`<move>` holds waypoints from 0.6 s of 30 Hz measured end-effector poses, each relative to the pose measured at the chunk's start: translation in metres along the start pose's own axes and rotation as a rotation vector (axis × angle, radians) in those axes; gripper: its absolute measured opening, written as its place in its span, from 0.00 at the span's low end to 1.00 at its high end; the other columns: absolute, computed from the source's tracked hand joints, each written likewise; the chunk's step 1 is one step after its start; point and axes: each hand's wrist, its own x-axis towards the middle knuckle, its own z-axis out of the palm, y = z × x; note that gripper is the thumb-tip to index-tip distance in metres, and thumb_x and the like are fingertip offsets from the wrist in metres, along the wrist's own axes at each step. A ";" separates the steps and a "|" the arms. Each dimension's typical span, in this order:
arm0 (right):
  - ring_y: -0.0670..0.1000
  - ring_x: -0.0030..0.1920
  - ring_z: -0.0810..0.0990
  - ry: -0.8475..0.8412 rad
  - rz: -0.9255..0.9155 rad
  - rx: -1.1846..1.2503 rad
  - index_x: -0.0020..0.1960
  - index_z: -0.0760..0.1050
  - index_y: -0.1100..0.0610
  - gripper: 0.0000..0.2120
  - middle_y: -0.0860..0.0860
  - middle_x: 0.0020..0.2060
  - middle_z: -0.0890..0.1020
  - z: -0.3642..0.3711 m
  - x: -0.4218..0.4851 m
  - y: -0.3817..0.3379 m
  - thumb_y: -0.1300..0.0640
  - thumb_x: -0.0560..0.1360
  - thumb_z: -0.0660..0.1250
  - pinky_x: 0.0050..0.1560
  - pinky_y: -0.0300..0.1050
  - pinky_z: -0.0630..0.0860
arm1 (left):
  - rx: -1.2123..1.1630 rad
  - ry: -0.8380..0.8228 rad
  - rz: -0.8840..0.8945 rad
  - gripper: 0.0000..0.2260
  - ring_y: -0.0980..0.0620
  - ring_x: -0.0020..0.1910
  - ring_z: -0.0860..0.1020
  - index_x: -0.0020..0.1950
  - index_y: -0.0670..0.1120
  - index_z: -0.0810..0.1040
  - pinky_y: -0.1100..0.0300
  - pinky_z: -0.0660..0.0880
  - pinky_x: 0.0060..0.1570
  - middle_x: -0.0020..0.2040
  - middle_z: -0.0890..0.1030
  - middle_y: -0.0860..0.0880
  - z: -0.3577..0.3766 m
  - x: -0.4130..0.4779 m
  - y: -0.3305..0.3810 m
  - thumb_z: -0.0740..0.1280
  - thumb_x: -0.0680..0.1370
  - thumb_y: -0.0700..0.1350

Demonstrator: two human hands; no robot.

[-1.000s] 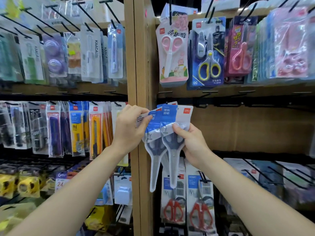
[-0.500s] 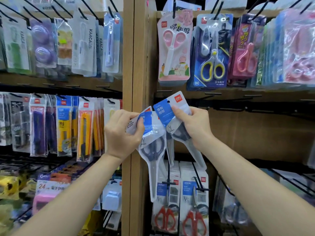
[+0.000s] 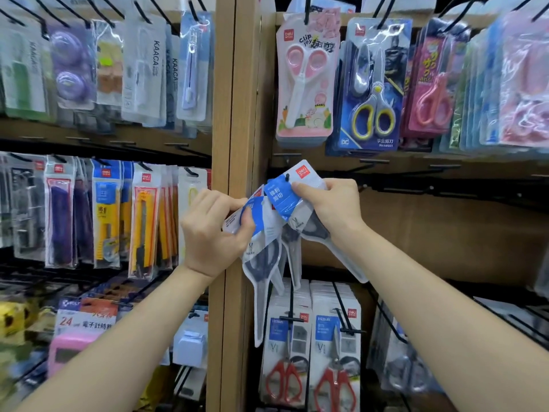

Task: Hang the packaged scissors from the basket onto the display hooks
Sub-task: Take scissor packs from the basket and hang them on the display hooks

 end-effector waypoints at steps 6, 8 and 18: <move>0.49 0.34 0.84 -0.032 0.106 -0.062 0.33 0.81 0.57 0.19 0.52 0.32 0.85 0.002 0.013 0.022 0.43 0.72 0.79 0.38 0.48 0.78 | -0.055 -0.090 -0.066 0.09 0.51 0.38 0.78 0.43 0.38 0.83 0.61 0.73 0.39 0.39 0.83 0.45 -0.011 0.006 0.004 0.71 0.79 0.42; 0.50 0.31 0.77 -0.022 0.108 -0.143 0.28 0.76 0.57 0.25 0.51 0.27 0.79 0.006 0.019 0.027 0.41 0.72 0.77 0.35 0.46 0.70 | -0.079 -0.134 -0.084 0.08 0.51 0.37 0.78 0.42 0.40 0.83 0.59 0.74 0.38 0.38 0.83 0.46 -0.017 0.012 0.006 0.70 0.78 0.43; 0.48 0.49 0.81 0.170 0.028 -0.117 0.53 0.84 0.56 0.14 0.46 0.46 0.84 -0.004 -0.001 0.032 0.46 0.75 0.76 0.50 0.42 0.76 | -0.205 -0.289 -0.307 0.08 0.56 0.43 0.81 0.48 0.43 0.82 0.64 0.75 0.37 0.43 0.83 0.54 -0.033 0.021 0.010 0.72 0.78 0.48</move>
